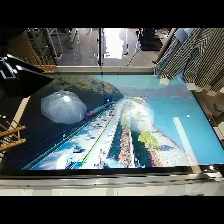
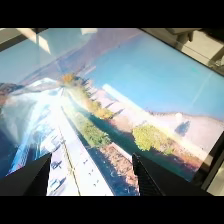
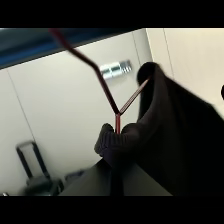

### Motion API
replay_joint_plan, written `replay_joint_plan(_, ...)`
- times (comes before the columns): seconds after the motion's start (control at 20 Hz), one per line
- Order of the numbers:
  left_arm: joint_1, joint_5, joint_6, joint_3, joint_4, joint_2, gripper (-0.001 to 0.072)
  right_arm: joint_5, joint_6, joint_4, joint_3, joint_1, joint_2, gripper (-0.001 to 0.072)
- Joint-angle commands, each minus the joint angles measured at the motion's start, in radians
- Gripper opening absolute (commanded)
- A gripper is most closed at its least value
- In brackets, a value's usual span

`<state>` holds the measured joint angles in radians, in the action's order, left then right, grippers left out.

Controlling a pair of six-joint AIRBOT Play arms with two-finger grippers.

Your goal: Fold the clothes and pants, and hang the long-sleeved shirts on hangers.

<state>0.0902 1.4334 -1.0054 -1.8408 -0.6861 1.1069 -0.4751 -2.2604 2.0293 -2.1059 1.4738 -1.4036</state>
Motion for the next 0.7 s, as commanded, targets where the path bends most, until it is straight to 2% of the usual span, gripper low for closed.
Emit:
replay_joint_plan(0.0, 0.001, 0.001, -0.001, 0.000, -0.021, 0.000, 0.0558, 0.090, -0.096, -0.010, 0.003, 0.064, -0.046, 0.0019)
replay_joint_plan(0.1, 0.001, 0.001, 0.000, 0.000, -0.021, 0.000, 0.0557, 0.149, -0.106, -0.010, 0.017, 0.097, -0.045, 0.0020)
replay_joint_plan(0.25, 0.001, 0.001, 0.000, 0.001, -0.021, 0.000, 0.0558, 0.326, -0.103, -0.009, 0.016, 0.112, -0.037, 0.0020)
replay_joint_plan(0.45, 0.001, -0.005, 0.000, 0.001, -0.027, 0.000, 0.0558, 0.283, -0.106, -0.010, 0.019, 0.112, -0.039, 0.0020)
replay_joint_plan(0.55, 0.001, 0.002, -0.030, 0.001, -0.033, 0.001, 0.0559, 0.336, -0.106, -0.009, 0.019, 0.112, -0.040, 0.0020)
replay_joint_plan(0.65, -0.002, 0.004, -0.041, 0.001, -0.033, 0.007, 0.0558, 0.320, -0.106, -0.009, 0.019, 0.112, -0.048, 0.0020)
